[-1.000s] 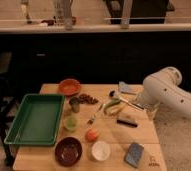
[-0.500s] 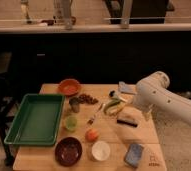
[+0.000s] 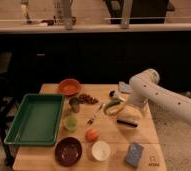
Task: Place banana in paper cup
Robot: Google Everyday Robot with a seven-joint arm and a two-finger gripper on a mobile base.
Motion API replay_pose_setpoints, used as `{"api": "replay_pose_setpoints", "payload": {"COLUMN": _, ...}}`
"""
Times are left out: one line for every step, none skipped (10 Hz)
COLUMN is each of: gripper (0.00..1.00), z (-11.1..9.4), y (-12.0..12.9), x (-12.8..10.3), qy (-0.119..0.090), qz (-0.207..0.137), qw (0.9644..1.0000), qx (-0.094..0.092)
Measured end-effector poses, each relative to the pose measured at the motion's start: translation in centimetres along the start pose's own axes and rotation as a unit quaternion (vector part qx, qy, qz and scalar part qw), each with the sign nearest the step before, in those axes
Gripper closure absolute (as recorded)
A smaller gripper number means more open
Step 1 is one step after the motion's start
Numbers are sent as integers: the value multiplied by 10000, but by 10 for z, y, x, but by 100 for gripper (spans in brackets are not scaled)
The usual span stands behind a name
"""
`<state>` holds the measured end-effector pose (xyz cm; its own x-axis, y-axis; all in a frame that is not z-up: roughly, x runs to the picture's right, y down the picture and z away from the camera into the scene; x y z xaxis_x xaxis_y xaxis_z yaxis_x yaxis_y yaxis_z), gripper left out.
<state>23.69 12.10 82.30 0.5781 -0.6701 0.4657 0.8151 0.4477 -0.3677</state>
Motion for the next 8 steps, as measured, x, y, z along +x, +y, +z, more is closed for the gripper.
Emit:
{"api": "replay_pose_setpoints", "payload": {"gripper": 20, "z": 6, "y": -5, "x": 6, "qy": -42, "qz": -55, "qw": 10000, "qx": -41}}
{"api": "replay_pose_setpoints", "payload": {"gripper": 20, "z": 13, "y": -9, "x": 10, "qy": -98, "qz": -108, "qw": 9999, "qx": -83}}
{"api": "replay_pose_setpoints", "payload": {"gripper": 20, "z": 17, "y": -11, "x": 13, "qy": -141, "qz": -141, "qw": 9997, "qx": -105}}
{"api": "replay_pose_setpoints", "payload": {"gripper": 20, "z": 21, "y": -13, "x": 16, "qy": -180, "qz": -191, "qw": 9996, "qx": -136}}
{"api": "replay_pose_setpoints", "payload": {"gripper": 20, "z": 25, "y": -14, "x": 17, "qy": -222, "qz": -240, "qw": 9993, "qx": -158}}
{"api": "replay_pose_setpoints", "payload": {"gripper": 20, "z": 27, "y": -15, "x": 18, "qy": -252, "qz": -270, "qw": 9992, "qx": -170}}
{"api": "replay_pose_setpoints", "payload": {"gripper": 20, "z": 30, "y": -16, "x": 19, "qy": -293, "qz": -306, "qw": 9989, "qx": -185}}
{"api": "replay_pose_setpoints", "payload": {"gripper": 20, "z": 33, "y": -18, "x": 20, "qy": -327, "qz": -349, "qw": 9986, "qx": -207}}
